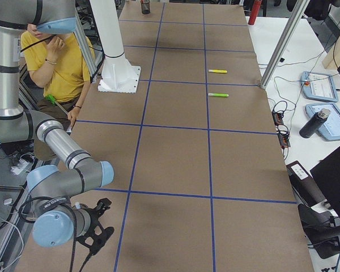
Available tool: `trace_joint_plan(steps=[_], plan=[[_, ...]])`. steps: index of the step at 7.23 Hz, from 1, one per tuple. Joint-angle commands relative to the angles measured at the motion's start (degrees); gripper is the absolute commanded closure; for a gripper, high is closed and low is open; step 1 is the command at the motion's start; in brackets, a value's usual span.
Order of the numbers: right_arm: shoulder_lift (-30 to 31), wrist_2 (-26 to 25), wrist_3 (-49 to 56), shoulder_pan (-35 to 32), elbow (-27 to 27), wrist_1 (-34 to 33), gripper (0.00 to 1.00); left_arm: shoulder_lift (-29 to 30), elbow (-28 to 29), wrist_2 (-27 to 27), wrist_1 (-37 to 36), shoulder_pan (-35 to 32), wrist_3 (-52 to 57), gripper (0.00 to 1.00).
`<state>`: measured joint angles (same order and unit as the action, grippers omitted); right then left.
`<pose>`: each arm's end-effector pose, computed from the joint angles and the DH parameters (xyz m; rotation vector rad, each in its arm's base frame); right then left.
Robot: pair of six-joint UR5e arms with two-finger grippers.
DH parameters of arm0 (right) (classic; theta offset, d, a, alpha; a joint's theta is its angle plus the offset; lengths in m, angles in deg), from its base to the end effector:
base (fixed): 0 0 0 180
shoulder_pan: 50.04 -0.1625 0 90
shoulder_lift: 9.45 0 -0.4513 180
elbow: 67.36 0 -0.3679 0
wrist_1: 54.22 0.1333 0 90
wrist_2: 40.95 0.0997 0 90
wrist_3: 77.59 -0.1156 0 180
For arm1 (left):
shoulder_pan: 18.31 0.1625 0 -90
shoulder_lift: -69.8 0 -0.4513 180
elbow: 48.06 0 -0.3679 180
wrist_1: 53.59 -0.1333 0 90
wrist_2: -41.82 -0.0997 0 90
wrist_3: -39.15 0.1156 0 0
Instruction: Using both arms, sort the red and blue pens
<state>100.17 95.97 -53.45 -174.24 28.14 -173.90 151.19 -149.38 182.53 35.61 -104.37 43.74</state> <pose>0.1655 -0.1566 0.8033 -0.2515 -1.0363 0.4713 -0.0161 -0.4041 0.6612 0.0362 0.8857 0.1538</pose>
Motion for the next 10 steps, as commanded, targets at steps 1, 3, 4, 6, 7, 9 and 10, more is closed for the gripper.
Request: trace_joint_plan(steps=[1,3,4,6,7,9,10], plan=[[-7.81,2.20,0.03,10.25,0.04,3.56,0.00,0.00,0.24,0.00,0.01,0.01,-0.28,0.00],[-10.03,5.53,0.03,18.43,-0.13,12.05,0.00,0.00,1.38,0.00,0.19,0.01,-0.37,0.00],[-10.91,6.60,-3.80,21.95,0.22,16.19,0.00,0.09,1.21,-0.08,0.19,0.01,-0.20,0.00],[-13.54,4.52,-18.44,30.12,-0.04,28.56,0.00,0.18,1.21,-0.70,0.10,0.01,-0.29,0.00],[-15.21,1.89,-24.00,33.64,0.83,31.67,0.00,0.09,1.21,-0.70,0.02,0.01,-0.29,0.00],[-18.90,-2.43,-27.54,38.49,1.53,31.35,0.00,0.00,1.38,-0.79,0.01,-0.07,-0.28,0.00],[-19.18,-4.45,-28.61,39.90,4.15,30.48,0.00,0.00,1.12,-0.79,0.01,-0.07,-0.29,0.00]])
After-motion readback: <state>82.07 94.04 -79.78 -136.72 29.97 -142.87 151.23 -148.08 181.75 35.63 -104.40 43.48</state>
